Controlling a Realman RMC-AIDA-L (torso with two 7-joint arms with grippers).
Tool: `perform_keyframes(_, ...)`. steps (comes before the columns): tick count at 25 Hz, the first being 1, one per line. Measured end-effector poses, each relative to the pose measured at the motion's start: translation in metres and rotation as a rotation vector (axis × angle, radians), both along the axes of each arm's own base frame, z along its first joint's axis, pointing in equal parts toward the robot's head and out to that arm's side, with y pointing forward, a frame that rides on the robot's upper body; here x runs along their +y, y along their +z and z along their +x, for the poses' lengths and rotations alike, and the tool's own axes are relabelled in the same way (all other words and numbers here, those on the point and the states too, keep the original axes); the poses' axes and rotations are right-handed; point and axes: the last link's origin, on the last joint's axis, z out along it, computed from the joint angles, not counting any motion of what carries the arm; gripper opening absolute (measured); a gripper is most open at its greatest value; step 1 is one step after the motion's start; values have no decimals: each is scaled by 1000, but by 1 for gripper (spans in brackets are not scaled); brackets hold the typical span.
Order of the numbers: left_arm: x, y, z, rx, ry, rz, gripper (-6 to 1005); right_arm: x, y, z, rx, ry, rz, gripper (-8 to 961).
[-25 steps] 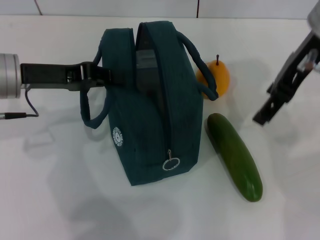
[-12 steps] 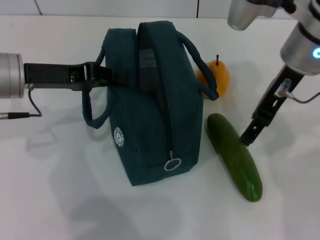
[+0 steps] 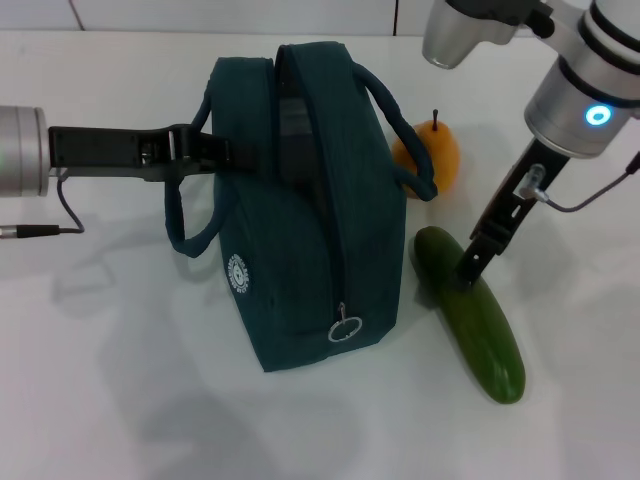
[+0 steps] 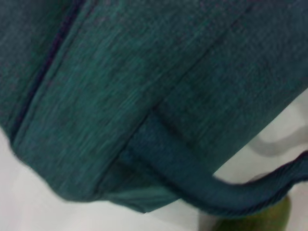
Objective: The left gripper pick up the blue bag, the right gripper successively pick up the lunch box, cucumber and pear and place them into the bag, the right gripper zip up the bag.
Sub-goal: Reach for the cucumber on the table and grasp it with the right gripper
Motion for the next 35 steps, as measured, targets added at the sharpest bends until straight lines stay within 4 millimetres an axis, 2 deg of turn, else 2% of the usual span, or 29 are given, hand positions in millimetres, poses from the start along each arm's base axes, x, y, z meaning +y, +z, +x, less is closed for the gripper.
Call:
perform_keyframes(11,-1,-1,-2,2,5,-4,34,-2,-9,1,-10,27,-5,864)
perform_keyframes(35,0,-1,0,3,0,-3,35,-7,-25,17,-50,14,-30,859)
